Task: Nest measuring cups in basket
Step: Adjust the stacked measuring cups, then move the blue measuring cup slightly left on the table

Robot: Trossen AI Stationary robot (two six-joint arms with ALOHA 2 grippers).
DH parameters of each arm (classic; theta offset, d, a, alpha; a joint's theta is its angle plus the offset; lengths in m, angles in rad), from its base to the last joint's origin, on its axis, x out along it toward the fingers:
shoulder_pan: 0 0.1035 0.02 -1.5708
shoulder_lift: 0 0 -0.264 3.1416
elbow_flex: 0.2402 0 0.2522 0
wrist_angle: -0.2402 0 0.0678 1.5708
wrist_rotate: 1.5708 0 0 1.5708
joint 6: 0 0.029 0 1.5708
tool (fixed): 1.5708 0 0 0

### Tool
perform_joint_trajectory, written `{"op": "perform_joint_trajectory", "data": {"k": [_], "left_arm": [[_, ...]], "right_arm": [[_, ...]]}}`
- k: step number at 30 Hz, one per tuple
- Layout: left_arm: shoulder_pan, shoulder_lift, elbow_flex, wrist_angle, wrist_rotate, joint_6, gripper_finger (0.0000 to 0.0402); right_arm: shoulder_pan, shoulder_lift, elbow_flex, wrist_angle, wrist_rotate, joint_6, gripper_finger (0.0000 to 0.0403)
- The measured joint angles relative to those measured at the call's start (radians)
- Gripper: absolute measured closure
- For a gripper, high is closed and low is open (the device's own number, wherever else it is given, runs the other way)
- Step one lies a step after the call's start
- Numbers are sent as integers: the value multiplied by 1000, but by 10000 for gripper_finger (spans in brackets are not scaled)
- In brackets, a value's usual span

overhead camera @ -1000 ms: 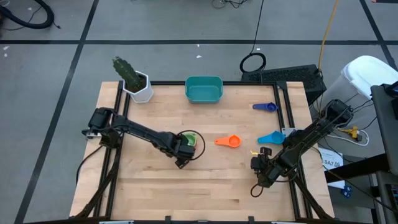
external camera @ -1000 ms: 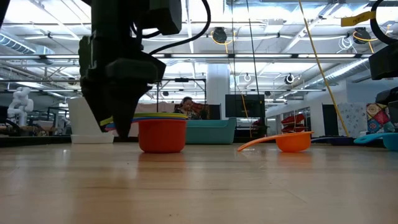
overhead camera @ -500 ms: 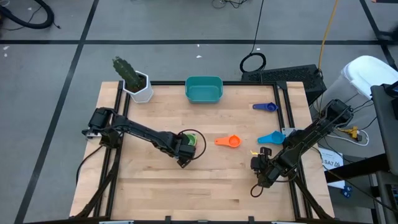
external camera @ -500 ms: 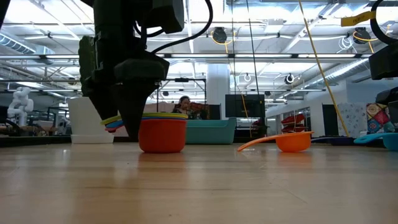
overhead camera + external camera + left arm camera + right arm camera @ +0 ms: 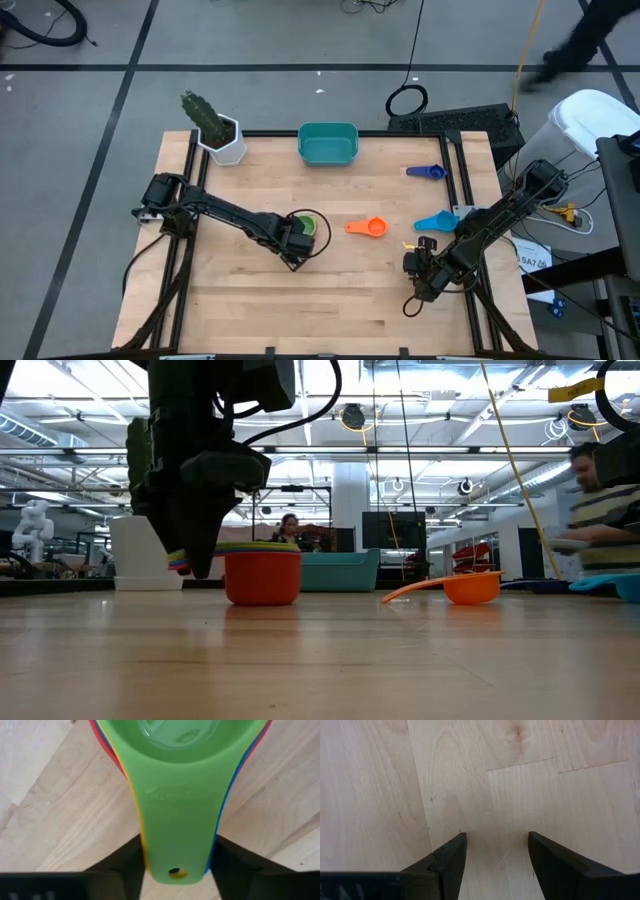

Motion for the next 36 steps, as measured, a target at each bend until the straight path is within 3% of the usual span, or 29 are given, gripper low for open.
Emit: {"op": "perform_joint_trajectory", "data": {"k": [4,8,18,23,28,36], "left_arm": [[0,0,0,0,0,-1,257],[0,0,0,0,1,0,260],[0,0,0,-4,26,50,94],[0,0,1,-5,26,44,36],[0,0,29,-9,0,57,16],[0,0,140,-31,-197,176,31]], "right_arm": [[0,0,0,0,0,0,202],[0,0,0,1,0,0,202],[0,0,0,3,1,0,202],[0,0,0,4,3,0,202],[0,1,-1,9,65,0,202],[-39,-2,-1,-17,177,-15,202]]}}
